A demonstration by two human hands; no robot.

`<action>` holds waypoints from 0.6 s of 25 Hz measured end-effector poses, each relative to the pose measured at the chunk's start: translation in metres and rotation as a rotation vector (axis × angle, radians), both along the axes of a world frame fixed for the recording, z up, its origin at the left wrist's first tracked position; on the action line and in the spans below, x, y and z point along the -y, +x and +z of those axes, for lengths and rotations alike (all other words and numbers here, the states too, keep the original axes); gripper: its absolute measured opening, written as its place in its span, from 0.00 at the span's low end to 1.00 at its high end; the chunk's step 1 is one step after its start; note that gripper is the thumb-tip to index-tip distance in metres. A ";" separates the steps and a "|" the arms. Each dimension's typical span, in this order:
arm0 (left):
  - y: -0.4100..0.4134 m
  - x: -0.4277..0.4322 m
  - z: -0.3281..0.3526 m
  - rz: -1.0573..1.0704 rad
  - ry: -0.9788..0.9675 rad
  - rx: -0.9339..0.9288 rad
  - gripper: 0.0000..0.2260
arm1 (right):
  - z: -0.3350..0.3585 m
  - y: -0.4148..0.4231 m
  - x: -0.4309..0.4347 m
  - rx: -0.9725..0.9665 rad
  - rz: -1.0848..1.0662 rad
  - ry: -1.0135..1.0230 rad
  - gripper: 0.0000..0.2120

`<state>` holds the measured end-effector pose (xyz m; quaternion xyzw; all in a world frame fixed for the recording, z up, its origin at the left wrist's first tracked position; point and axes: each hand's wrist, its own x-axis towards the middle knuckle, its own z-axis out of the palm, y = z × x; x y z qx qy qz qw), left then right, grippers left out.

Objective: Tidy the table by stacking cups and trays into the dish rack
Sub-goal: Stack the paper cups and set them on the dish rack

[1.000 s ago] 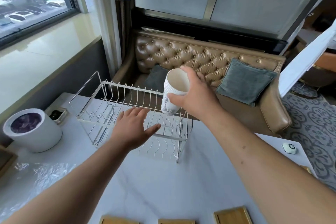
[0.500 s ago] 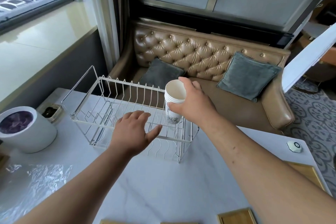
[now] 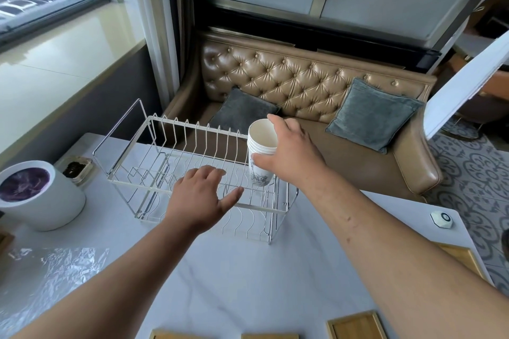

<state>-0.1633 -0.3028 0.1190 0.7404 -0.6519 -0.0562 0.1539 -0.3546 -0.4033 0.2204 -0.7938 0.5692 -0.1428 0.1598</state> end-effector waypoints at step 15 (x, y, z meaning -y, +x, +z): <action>-0.039 -0.091 -0.015 -0.060 -0.092 0.036 0.35 | -0.044 -0.118 -0.137 -0.092 0.001 -0.098 0.41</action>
